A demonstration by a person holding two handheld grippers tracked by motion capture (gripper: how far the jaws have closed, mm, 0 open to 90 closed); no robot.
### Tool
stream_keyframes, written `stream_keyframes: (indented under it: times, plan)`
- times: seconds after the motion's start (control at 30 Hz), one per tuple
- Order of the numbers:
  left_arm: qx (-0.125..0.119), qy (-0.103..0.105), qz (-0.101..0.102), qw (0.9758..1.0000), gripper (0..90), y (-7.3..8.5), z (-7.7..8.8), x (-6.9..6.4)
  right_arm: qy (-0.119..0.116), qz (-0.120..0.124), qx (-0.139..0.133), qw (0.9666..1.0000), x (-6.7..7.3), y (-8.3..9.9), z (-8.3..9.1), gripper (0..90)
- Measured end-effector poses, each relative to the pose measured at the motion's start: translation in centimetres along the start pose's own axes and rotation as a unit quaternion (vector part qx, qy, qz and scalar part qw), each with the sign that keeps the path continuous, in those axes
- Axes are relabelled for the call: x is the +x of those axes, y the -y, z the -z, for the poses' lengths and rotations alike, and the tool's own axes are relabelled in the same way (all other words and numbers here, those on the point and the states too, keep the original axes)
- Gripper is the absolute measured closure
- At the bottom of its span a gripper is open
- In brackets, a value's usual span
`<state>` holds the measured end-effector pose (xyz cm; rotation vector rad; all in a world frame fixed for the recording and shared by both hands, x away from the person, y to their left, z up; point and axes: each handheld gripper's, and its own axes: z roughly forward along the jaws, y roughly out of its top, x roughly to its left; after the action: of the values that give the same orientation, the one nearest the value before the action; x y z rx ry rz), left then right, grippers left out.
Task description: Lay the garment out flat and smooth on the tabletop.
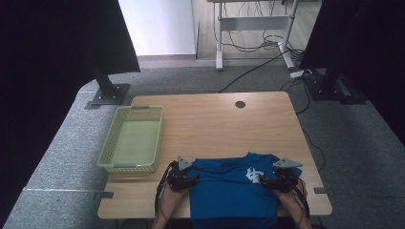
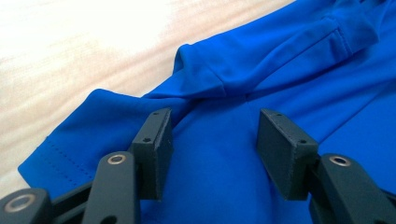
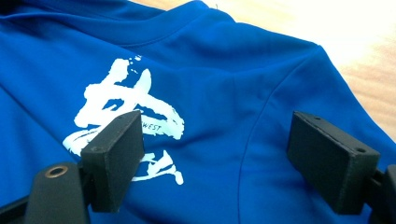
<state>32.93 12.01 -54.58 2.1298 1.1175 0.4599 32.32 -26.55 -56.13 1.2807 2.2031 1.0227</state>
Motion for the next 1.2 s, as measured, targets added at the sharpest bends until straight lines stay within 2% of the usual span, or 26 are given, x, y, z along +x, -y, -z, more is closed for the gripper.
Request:
stream_keyframes:
  times: [0.03, 0.1, 0.17, 0.23, 0.3, 0.37, 0.43, 0.53, 0.67, 0.73, 0.87, 0.93, 0.97, 1.07, 1.17, 1.2]
  plan:
    - [0.003, -0.004, -0.002, 1.0000, 45.0, 0.0, 0.2, -0.1, -0.003, 0.001, 0.002, 1.0000, 0.1, 0.1, 0.2, 18.5]
    - [-0.011, -0.012, -0.016, 0.9997, 45.3, -0.1, 0.4, -0.4, -0.001, 0.006, 0.005, 1.0000, 0.4, 0.0, 0.5, 19.1]
    - [-0.023, -0.007, -0.021, 0.9995, 45.2, -0.8, 0.3, -0.7, 0.006, 0.005, -0.011, 0.9999, 0.4, -0.5, 0.6, 19.5]
    - [-0.021, -0.011, -0.038, 0.9990, 44.5, -1.5, -0.2, -1.1, 0.004, 0.002, -0.019, 0.9998, 0.2, -1.3, 0.4, 19.5]
    - [-0.014, -0.016, -0.044, 0.9988, 44.3, -1.9, -1.2, -1.1, -0.001, 0.007, -0.015, 0.9999, 0.2, -1.9, -0.3, 19.5]
    - [-0.012, -0.021, -0.041, 0.9989, 43.9, -1.7, -1.9, -0.9, -0.004, 0.012, -0.001, 0.9999, 0.2, -2.0, -1.2, 19.5]
    - [-0.018, -0.011, -0.020, 0.9996, 43.6, -1.2, -1.7, -0.5, -0.003, 0.016, 0.009, 0.9998, 0.4, -1.7, -1.6, 19.6]
    - [-0.023, -0.011, -0.012, 0.9996, 43.6, -0.3, -0.9, -0.4, -0.005, 0.009, -0.001, 0.9999, 0.5, -1.0, -1.2, 19.8]
    - [-0.021, -0.016, -0.019, 0.9995, 43.6, 0.2, -0.4, -0.8, -0.013, 0.014, -0.001, 0.9998, 0.9, -0.5, -0.6, 19.7]
    - [-0.029, -0.023, -0.034, 0.9987, 44.5, -0.2, -0.2, -1.0, -0.016, 0.011, 0.006, 0.9998, 0.9, -0.6, -0.4, 19.9]
    - [-0.044, -0.008, -0.051, 0.9977, 45.4, -1.6, 0.1, -1.3, -0.010, 0.008, -0.008, 0.9999, 0.6, -1.5, -0.1, 19.2]
    - [-0.049, 0.007, -0.061, 0.9969, 47.2, -2.3, 0.0, -1.7, -0.006, 0.013, -0.004, 0.9999, 0.4, -2.2, -0.3, 19.2]
    - [-0.050, 0.021, -0.065, 0.9964, 49.7, -2.6, -0.1, -1.9, -0.003, 0.016, -0.002, 0.9999, 0.4, -2.6, -0.5, 19.2]
    - [-0.045, 0.073, -0.075, 0.9935, 55.0, -3.2, -0.8, -2.7, -0.004, 0.021, -0.002, 0.9998, 0.5, -3.5, -1.0, 19.2]
    - [-0.026, 0.085, -0.109, 0.9900, 58.4, -3.4, -1.7, -3.5, -0.014, 0.026, -0.002, 0.9996, 0.8, -4.1, -1.3, 19.3]
    - [-0.019, 0.088, -0.114, 0.9894, 59.6, -3.4, -2.1, -3.7, -0.017, 0.027, 0.000, 0.9995, 0.9, -4.2, -1.5, 19.3]
